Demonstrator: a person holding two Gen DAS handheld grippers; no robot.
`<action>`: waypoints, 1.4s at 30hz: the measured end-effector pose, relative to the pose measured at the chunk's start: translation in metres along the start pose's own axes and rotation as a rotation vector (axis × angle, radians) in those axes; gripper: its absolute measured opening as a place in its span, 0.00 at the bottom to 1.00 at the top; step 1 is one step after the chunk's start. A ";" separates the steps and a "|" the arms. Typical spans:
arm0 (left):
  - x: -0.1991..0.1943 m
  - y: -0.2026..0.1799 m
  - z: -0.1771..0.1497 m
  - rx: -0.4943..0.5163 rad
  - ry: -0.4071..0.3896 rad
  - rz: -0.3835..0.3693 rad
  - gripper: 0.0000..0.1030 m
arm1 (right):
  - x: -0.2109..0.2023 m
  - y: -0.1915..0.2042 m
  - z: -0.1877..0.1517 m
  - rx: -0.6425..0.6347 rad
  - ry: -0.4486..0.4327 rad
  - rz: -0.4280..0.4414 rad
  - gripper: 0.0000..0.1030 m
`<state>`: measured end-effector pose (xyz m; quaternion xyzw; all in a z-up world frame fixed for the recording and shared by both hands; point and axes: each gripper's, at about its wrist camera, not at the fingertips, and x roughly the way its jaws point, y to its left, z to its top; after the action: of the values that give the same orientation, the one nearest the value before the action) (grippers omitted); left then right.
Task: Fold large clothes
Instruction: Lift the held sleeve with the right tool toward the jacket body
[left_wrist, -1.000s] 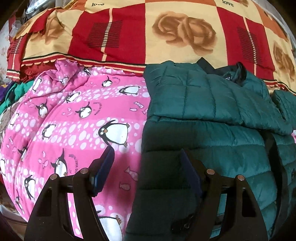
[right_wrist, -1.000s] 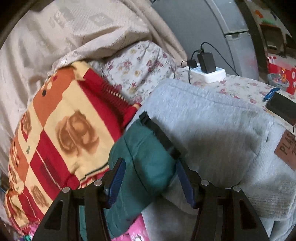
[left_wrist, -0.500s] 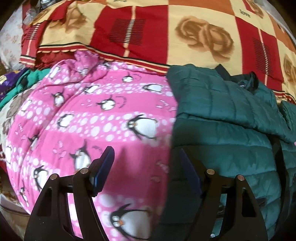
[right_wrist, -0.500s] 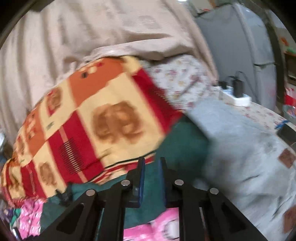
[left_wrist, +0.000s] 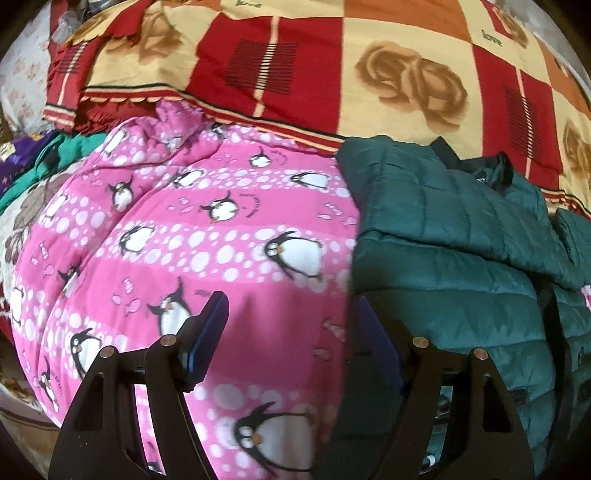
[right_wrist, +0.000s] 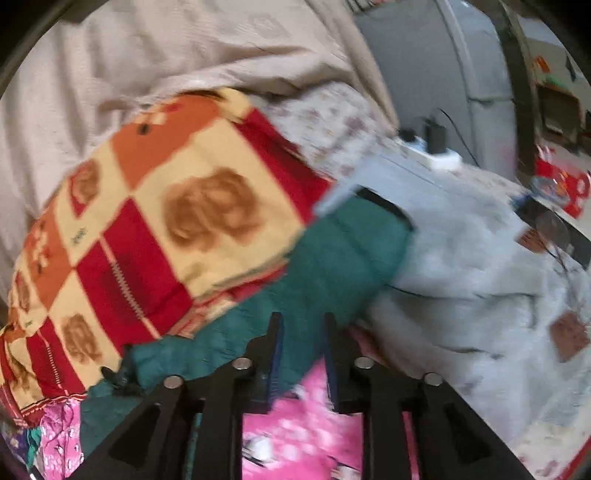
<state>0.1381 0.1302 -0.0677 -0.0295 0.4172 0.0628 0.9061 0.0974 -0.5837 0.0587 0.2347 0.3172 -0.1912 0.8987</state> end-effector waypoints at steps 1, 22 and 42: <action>0.001 -0.005 0.000 0.012 0.000 0.001 0.72 | 0.003 -0.008 0.001 0.010 0.006 -0.013 0.45; 0.018 -0.054 0.005 0.134 -0.004 0.014 0.72 | 0.083 -0.069 0.057 0.197 -0.004 0.083 0.64; -0.002 -0.034 0.004 0.074 -0.026 -0.057 0.72 | 0.020 0.115 0.019 -0.315 -0.075 0.144 0.13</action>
<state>0.1447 0.0968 -0.0632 -0.0071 0.4062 0.0221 0.9135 0.1778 -0.5039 0.0938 0.1056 0.2916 -0.0827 0.9471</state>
